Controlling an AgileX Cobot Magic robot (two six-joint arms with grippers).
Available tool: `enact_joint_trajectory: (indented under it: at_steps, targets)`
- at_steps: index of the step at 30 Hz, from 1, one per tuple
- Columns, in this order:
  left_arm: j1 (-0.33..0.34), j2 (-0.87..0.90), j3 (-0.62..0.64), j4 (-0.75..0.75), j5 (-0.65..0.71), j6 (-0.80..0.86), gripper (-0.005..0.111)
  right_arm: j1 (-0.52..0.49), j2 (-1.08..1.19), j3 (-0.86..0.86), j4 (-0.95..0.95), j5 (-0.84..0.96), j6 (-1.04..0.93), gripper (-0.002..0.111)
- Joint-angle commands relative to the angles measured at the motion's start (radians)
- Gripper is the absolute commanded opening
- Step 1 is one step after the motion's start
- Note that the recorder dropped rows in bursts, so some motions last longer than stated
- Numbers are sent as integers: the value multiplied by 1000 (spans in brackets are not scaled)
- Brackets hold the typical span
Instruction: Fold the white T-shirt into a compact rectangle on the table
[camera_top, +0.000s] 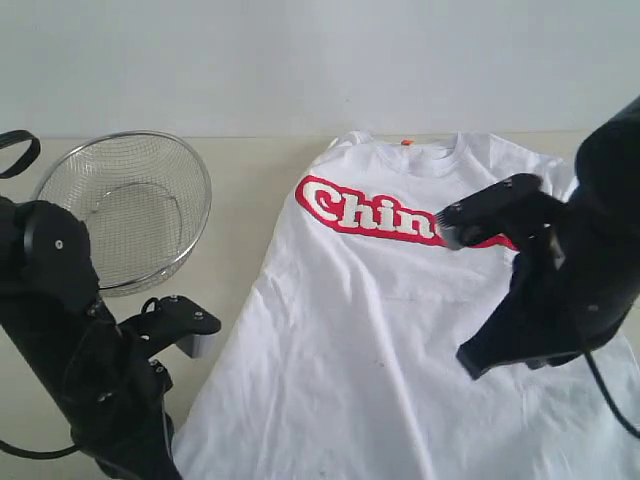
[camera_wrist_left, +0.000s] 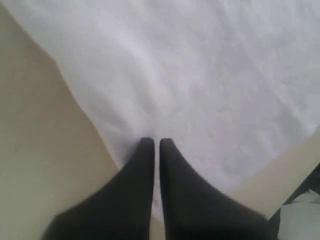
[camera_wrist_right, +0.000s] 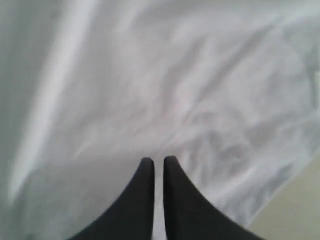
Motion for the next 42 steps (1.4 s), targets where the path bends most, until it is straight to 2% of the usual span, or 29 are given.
enact_joint_trajectory:
  at_steps: [1, 9, 17, 22, 31, 35, 40, 42]
  targets:
    - [-1, -10, -45, -7, 3, -6, 5, -144, 27, 11, -17, 1, 38, 0]
    - [-1, -10, -109, -7, -27, 29, 5, -284, 141, 71, 1, -69, 37, 0]
    - [-1, 75, -122, -17, -30, 56, 5, -287, 226, 71, 5, -81, 35, 0]
    - [-1, 136, -122, -92, -46, 115, 5, -287, 270, 71, -2, -103, 38, 0]
    - [-1, 191, -122, -116, -68, 161, 5, -287, 315, 65, -90, -105, 45, 0]
    - [-1, 194, -122, -68, -73, 154, 5, -287, 315, 53, -150, -85, 57, 0]
    - [-1, 194, -122, 81, -66, -5, 5, -287, 315, 53, -208, -92, 72, 0]
    - [-1, 187, -122, 101, -64, -21, 5, -287, 315, 53, -229, -108, 81, 0]
